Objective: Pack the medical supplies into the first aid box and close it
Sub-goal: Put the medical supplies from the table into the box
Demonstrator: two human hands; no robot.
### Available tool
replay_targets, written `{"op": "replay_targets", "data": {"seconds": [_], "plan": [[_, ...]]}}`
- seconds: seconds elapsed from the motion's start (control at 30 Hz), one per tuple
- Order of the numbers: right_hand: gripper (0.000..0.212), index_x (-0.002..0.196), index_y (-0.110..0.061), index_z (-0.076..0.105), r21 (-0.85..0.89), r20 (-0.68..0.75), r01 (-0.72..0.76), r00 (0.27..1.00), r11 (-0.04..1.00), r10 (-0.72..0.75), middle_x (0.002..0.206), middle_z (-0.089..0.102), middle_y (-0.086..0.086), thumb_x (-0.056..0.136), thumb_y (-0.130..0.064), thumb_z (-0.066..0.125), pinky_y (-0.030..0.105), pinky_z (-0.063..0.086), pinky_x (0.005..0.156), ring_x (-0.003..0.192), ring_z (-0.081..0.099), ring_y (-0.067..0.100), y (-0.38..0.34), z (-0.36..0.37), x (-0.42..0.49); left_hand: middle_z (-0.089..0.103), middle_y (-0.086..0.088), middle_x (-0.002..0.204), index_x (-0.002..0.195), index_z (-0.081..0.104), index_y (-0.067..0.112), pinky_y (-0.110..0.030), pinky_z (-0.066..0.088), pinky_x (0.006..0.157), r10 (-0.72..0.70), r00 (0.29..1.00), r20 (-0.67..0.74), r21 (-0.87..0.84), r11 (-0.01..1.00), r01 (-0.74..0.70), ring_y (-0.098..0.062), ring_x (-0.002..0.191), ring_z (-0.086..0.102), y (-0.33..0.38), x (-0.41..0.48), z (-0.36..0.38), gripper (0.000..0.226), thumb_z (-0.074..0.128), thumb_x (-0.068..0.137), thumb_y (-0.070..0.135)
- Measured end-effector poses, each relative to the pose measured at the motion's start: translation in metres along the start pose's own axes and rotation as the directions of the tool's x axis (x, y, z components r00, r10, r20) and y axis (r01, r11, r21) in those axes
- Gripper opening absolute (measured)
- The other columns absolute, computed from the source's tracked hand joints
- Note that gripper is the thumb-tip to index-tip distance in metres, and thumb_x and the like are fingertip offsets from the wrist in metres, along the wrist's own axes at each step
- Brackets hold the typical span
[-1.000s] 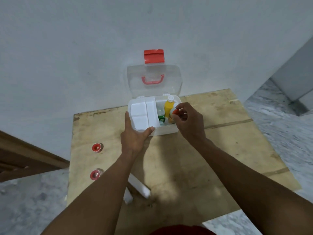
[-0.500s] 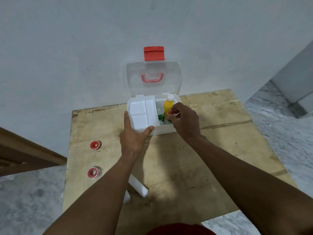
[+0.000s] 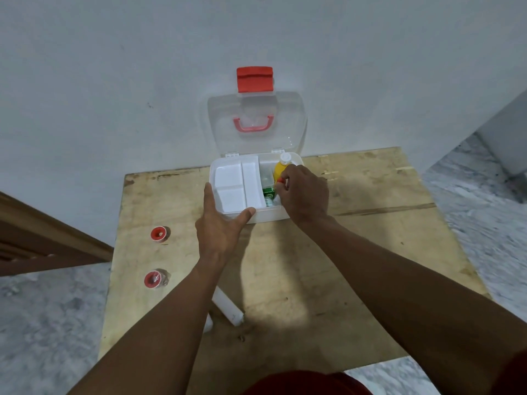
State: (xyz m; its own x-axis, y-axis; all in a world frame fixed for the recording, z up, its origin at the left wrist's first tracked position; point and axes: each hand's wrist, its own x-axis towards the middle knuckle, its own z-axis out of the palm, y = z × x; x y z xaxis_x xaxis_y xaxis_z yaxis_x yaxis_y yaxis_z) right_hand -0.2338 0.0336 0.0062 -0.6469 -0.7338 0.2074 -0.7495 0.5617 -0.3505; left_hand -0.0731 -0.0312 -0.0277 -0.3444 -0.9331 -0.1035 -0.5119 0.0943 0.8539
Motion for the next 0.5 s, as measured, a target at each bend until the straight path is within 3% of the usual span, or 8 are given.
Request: {"op": "replay_targets", "data": {"seconds": [0.2,0.5], "plan": [[0.010,0.097,-0.015,0.062,-0.098,0.040,0.010,0.999,0.995,-0.006,0.097,0.068,0.003,0.091,-0.022,0.058,0.038,0.042,0.081,0.087,0.065,0.031,-0.006,-0.001,0.011,0.055,-0.004,0.139,0.153,0.023,0.026,-0.048,0.051,0.098,-0.008,1.000,0.006,-0.009,1.000,0.008,-0.028,0.123,0.054,-0.001,0.000,0.000,0.103,0.081,0.072,0.050],[0.012,0.092,-0.015,0.072,-0.158,0.099,-0.019,0.995,0.987,0.035,0.094,0.069,0.005,0.084,-0.021,0.066,0.037,0.049,0.078,0.087,0.066,0.030,-0.007,-0.014,0.018,0.054,-0.006,0.141,0.155,0.019,0.026,-0.045,0.049,0.100,-0.015,1.000,0.025,-0.016,1.000,0.016,-0.029,0.125,0.053,-0.001,0.004,-0.001,0.106,0.081,0.072,0.050]]}}
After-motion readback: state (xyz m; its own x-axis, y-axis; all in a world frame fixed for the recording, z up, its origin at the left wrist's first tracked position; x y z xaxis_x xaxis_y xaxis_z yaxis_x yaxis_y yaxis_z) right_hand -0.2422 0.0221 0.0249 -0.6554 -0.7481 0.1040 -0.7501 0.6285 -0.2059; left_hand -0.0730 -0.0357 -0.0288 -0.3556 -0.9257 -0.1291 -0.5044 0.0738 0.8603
